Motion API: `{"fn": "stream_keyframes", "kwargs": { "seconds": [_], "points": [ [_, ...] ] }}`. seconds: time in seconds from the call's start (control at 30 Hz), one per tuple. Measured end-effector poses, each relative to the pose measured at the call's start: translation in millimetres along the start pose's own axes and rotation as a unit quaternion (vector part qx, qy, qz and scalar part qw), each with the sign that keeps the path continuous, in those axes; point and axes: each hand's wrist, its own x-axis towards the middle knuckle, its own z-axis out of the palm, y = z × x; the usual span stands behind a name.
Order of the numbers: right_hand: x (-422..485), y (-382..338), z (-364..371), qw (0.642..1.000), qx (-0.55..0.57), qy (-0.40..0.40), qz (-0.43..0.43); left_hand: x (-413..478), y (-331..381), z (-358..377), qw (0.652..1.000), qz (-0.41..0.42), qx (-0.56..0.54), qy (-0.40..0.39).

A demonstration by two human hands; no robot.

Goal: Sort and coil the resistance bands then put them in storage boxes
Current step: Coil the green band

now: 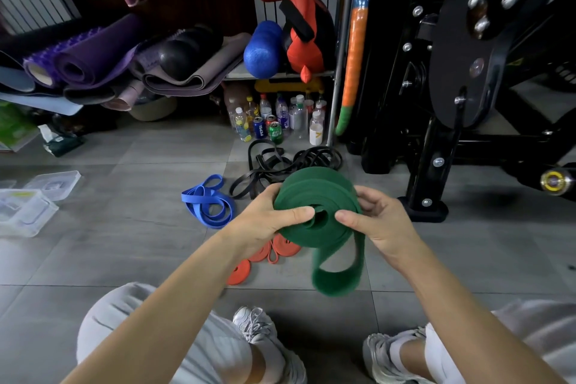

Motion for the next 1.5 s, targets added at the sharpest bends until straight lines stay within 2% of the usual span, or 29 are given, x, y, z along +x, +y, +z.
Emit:
{"fn": "stream_keyframes", "kwargs": {
  "seconds": [0.07, 0.13, 0.2, 0.23, 0.3, 0.37, 0.43, 0.57, 0.67, 0.8, 0.93, 1.03, 1.13, 1.23, 1.27, 1.5],
  "points": [
    [2, -7, 3, 0.995, -0.093, -0.015, -0.021, 2, 10, -6, 0.975, 0.036, 0.219, 0.012],
    [4, -14, 6, 0.980, -0.194, -0.038, -0.033, 2, 18, -6, 0.896, 0.101, 0.432, 0.017],
    [5, -21, 14, 0.956, -0.287, -0.055, -0.033, 0, 21, -1, 0.802, 0.145, 0.580, 0.005],
    [6, -23, 18, 0.938, -0.339, -0.063, -0.036, 0, 20, 3, 0.766, 0.146, 0.627, -0.004],
    [6, -25, 24, 0.911, -0.404, -0.072, -0.040, 2, 20, 7, 0.721, 0.130, 0.681, -0.003],
    [5, -23, 26, 0.928, -0.365, -0.069, -0.014, 4, 21, 7, 0.707, 0.136, 0.694, 0.013],
    [3, -21, 24, 0.947, -0.316, -0.062, 0.006, 5, 19, 3, 0.732, 0.146, 0.665, 0.026],
    [2, -15, 15, 0.959, -0.276, -0.071, 0.004, 5, 8, -7, 0.830, 0.107, 0.544, 0.061],
    [-1, -10, 5, 0.960, -0.269, -0.073, 0.017, 4, 5, -15, 0.878, 0.090, 0.463, 0.082],
    [-4, 1, -2, 0.977, -0.212, 0.002, -0.006, 7, 5, -24, 0.935, 0.091, 0.326, 0.103],
    [1, 9, 1, 0.982, -0.178, 0.047, -0.031, 10, 3, -25, 0.953, 0.091, 0.263, 0.118],
    [-1, 14, 6, 0.972, -0.216, 0.072, -0.056, 11, -4, -22, 0.969, 0.075, 0.194, 0.135],
    [-5, 14, 8, 0.944, -0.303, 0.090, -0.093, 12, -10, -19, 0.981, 0.054, 0.115, 0.147],
    [-5, 12, 12, 0.879, -0.450, 0.099, -0.121, 15, -13, -15, 0.982, 0.029, 0.077, 0.171],
    [-5, 11, 15, 0.872, -0.466, 0.099, -0.112, 17, -14, -13, 0.981, 0.026, 0.075, 0.178],
    [-1, 10, 27, 0.910, -0.383, 0.151, -0.045, 29, -19, -2, 0.979, 0.034, 0.048, 0.194]
  ]
}}
